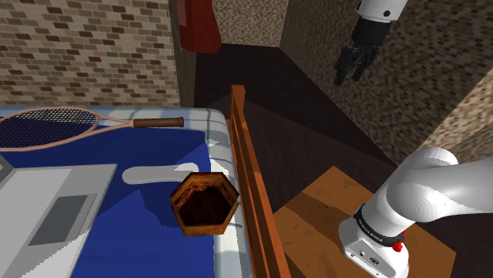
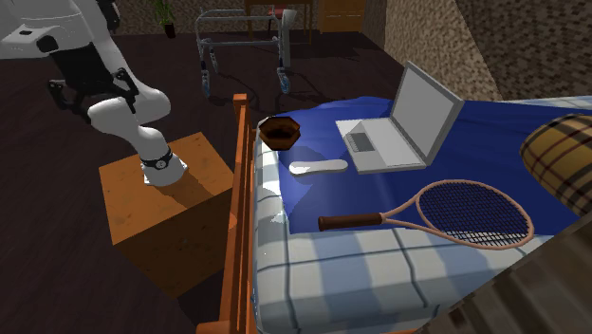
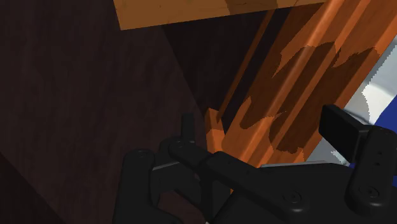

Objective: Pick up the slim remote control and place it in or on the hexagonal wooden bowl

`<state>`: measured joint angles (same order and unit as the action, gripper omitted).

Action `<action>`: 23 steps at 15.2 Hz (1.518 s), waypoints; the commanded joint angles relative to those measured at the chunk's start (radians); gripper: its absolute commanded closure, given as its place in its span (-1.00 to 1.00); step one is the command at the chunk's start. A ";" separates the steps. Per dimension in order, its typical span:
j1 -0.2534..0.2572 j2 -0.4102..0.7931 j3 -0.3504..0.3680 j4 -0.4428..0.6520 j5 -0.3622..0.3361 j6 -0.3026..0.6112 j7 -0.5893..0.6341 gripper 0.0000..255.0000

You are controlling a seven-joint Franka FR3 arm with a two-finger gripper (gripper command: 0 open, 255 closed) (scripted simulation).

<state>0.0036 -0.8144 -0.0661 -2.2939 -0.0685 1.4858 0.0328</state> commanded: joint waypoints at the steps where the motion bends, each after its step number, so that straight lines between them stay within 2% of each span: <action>1: 0.000 0.000 0.000 0.000 0.000 0.000 0.000 -1.00; 12: 0.123 0.283 0.084 0.038 0.056 0.242 -0.060 -1.00; 23: 0.224 0.592 0.183 0.172 0.072 0.415 -0.116 -1.00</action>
<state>0.2158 -0.2497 0.1026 -2.1355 0.0026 1.8870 -0.0851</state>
